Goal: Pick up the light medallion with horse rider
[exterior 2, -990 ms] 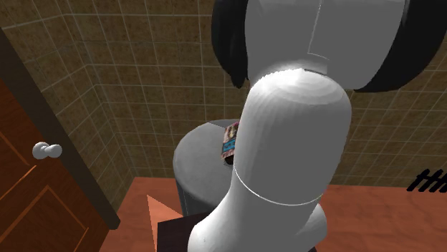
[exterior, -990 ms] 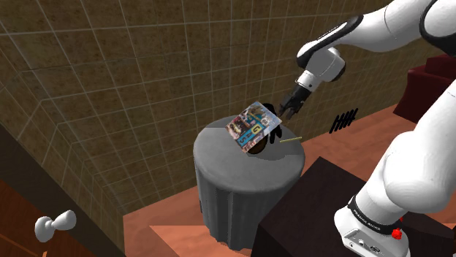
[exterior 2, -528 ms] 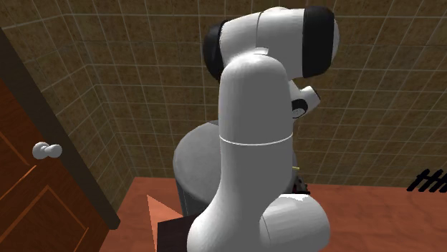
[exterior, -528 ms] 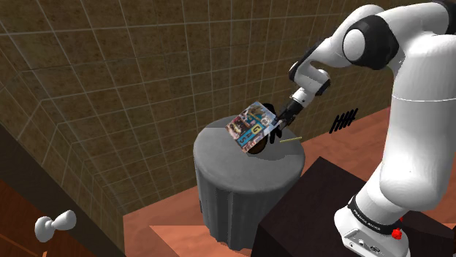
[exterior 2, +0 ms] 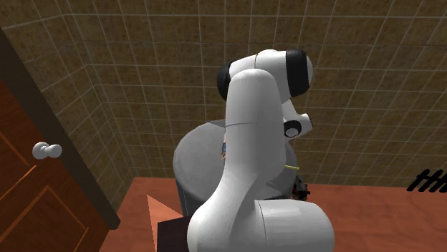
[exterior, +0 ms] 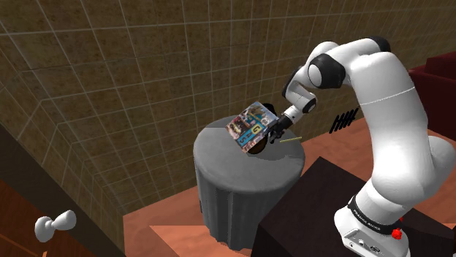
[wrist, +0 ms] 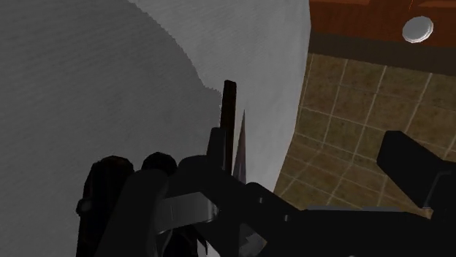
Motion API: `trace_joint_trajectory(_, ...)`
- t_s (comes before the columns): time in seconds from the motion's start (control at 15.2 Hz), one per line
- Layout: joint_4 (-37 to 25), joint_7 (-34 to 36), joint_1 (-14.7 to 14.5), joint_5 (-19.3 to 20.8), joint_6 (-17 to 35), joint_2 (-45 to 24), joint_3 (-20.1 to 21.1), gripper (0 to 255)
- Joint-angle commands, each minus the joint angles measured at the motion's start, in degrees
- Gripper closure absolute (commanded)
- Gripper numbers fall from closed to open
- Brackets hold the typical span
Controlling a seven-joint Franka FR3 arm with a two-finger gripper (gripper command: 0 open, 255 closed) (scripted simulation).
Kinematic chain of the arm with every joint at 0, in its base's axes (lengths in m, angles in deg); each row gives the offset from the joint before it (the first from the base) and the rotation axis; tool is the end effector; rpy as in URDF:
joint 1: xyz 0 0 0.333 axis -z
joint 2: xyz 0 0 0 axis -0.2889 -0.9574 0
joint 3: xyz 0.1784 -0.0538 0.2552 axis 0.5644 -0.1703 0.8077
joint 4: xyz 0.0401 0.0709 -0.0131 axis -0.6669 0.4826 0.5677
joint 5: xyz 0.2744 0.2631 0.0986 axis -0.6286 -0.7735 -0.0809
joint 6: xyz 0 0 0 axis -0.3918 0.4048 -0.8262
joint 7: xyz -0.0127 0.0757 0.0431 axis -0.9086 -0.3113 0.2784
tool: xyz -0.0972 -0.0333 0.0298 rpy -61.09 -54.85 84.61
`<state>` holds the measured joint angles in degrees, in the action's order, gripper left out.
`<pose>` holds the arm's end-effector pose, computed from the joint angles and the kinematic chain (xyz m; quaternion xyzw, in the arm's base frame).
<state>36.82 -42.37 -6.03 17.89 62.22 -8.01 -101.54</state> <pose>0.4814 -0.2749 0.1011 -0.8851 0.1000 -0.0870 0.4461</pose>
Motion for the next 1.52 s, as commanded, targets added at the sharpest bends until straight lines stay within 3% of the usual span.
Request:
trace_joint_trajectory(0.0,-3.16,-0.17,1.79,-1.77,-1.68,-3.69,1.69,0)
trace_joint_trajectory(0.59,-6.36,-2.11,3.43,-3.35,-0.43,-9.03,3.72,0)
trace_joint_trajectory(0.66,-5.86,-1.98,3.16,-3.35,-0.37,-8.47,3.67,255)
trace_joint_trajectory(1.45,-5.01,-1.37,2.93,-2.65,-0.82,-6.84,3.09,255)
